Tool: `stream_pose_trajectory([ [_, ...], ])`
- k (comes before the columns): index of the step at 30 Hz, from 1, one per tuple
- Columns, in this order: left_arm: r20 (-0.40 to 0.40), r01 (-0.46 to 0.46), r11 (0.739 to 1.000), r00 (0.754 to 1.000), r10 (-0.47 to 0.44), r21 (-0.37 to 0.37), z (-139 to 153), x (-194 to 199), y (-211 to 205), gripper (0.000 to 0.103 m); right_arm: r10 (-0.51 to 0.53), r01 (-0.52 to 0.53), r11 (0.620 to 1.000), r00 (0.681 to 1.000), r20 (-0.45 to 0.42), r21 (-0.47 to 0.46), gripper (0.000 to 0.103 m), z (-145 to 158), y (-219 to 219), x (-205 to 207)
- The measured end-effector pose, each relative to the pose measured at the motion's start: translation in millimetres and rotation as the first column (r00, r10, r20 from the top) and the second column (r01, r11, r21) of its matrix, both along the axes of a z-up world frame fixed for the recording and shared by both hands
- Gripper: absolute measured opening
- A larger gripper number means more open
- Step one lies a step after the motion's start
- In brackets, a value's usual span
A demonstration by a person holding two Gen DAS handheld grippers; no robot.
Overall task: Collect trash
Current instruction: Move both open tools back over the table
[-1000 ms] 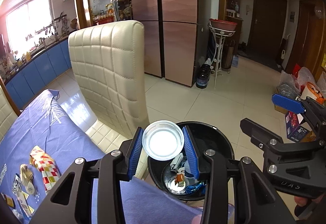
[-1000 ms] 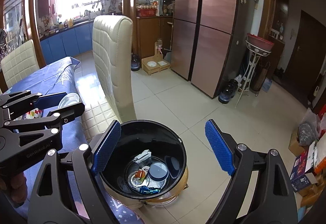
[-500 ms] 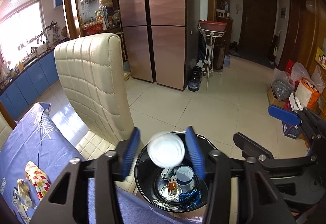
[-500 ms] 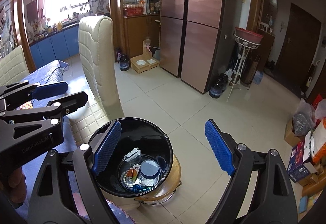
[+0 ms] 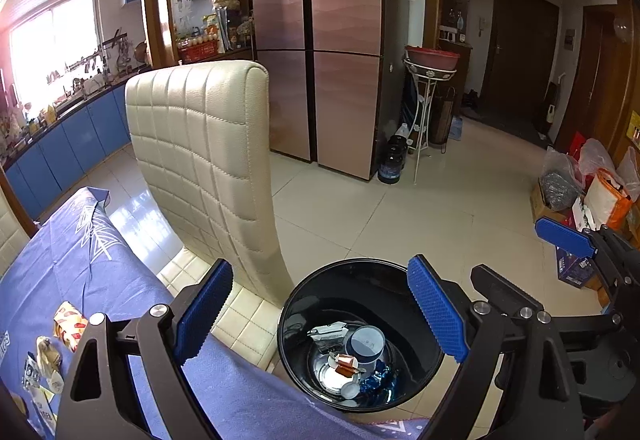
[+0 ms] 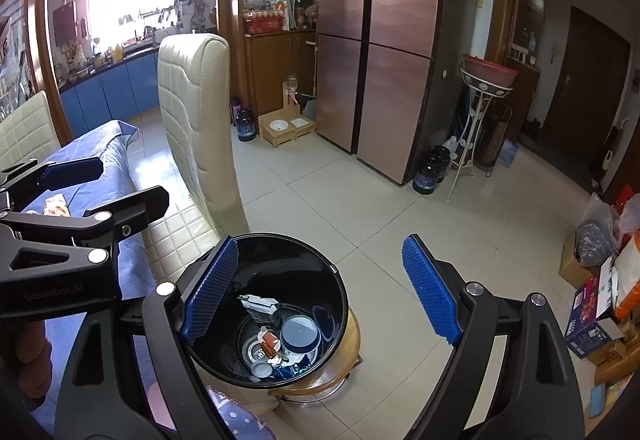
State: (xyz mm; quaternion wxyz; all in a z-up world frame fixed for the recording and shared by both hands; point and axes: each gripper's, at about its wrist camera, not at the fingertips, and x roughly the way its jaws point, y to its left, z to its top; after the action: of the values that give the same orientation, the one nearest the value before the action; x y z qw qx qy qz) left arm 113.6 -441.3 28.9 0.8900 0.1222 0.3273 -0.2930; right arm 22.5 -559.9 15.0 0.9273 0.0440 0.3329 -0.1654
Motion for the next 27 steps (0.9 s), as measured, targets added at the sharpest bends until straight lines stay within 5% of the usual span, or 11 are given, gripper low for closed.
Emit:
stream_pose_trajectory([
  [15,0.020,-0.203,0.979,0.979,0.203,0.013,11,6,109,0.087,0.194,-0.194,0.981,0.981,0.010,0.004,0.084,6,84,31],
  [27,-0.006,-0.511,0.858,0.859,0.512,0.046,3,10,267,0.087,0.472,-0.472,0.881,0.882,0.007,0.026,0.084,2,222,77],
])
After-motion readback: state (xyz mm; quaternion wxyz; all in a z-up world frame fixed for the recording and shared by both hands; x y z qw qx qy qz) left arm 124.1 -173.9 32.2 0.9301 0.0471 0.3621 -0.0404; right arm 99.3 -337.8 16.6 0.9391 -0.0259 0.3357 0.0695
